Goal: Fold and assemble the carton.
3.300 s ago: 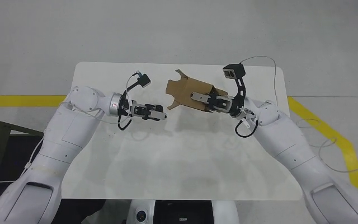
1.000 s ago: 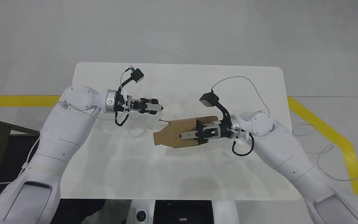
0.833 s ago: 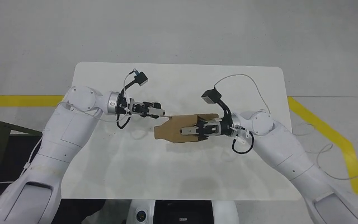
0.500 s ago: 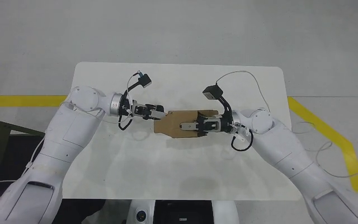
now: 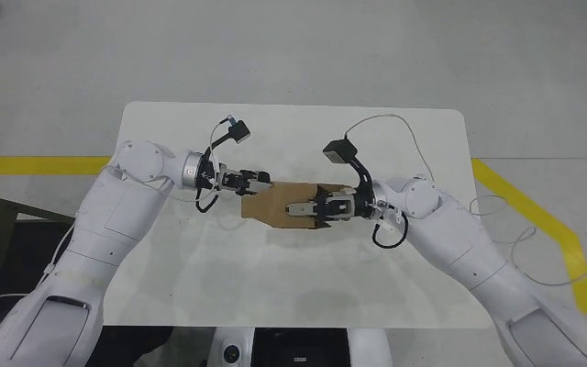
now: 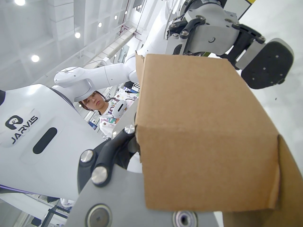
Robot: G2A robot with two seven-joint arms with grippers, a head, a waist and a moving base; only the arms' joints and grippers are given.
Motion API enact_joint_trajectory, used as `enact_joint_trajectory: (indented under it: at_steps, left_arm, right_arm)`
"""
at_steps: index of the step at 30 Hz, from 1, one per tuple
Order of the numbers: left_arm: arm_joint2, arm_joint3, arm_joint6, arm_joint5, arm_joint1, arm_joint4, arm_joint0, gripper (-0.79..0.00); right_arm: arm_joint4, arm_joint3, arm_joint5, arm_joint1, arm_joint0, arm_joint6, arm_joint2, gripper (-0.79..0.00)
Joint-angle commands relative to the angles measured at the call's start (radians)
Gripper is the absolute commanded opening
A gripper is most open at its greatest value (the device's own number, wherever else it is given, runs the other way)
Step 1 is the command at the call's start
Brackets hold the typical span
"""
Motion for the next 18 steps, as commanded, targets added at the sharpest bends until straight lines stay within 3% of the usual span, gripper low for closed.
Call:
enact_joint_trajectory:
  at_steps: [1, 18]
  left_arm:
    - [-0.001, 0.001, 0.001, 0.000, 0.000, -0.001, 0.000, 0.000]
    - [-0.032, 0.021, 0.009, -0.001, 0.007, 0.002, 0.004, 0.000]
  right_arm:
    - [0.000, 0.003, -0.001, -0.001, 0.002, -0.001, -0.003, -0.785]
    - [-0.064, 0.104, -0.004, 0.026, -0.001, -0.005, 0.043, -0.785]
